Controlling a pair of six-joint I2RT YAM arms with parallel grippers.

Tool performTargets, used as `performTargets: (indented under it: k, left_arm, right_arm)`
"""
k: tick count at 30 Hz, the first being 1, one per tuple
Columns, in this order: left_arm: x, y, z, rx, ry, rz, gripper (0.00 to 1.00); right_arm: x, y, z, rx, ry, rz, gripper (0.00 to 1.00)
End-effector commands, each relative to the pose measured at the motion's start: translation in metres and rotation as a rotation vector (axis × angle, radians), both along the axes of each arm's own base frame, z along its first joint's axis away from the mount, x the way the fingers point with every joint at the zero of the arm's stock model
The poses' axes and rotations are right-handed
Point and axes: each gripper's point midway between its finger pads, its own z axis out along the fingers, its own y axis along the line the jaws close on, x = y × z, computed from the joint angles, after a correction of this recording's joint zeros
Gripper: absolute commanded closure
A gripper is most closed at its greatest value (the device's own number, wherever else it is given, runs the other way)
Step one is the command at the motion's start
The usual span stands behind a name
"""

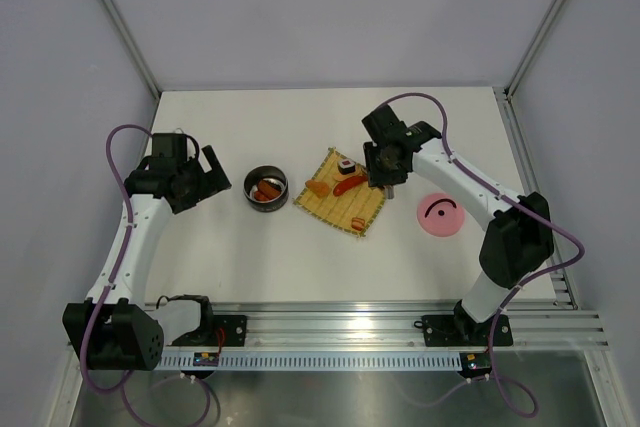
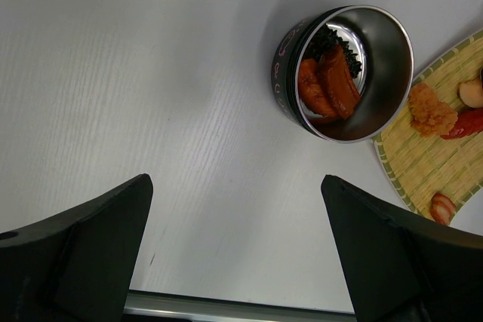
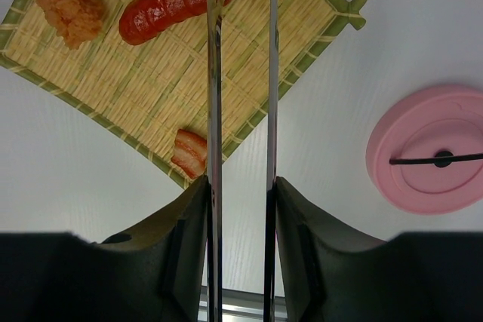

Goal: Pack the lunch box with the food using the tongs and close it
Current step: Pick up the fake food from the plate.

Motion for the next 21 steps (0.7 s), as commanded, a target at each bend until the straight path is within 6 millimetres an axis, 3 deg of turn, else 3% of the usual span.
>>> performTargets:
  k: [1,21]
  left_arm:
    - [0.007,0.0,0.008,-0.002,-0.042,-0.01,0.01]
    - [0.008,0.0,0.006,0.0,-0.041,-0.013,0.01]
  right_arm:
    - [0.002,0.005,0.006,0.043,-0.016,0.007,0.55]
    - [0.0,-0.001,-0.014,-0.003,0.024,-0.006,0.55]
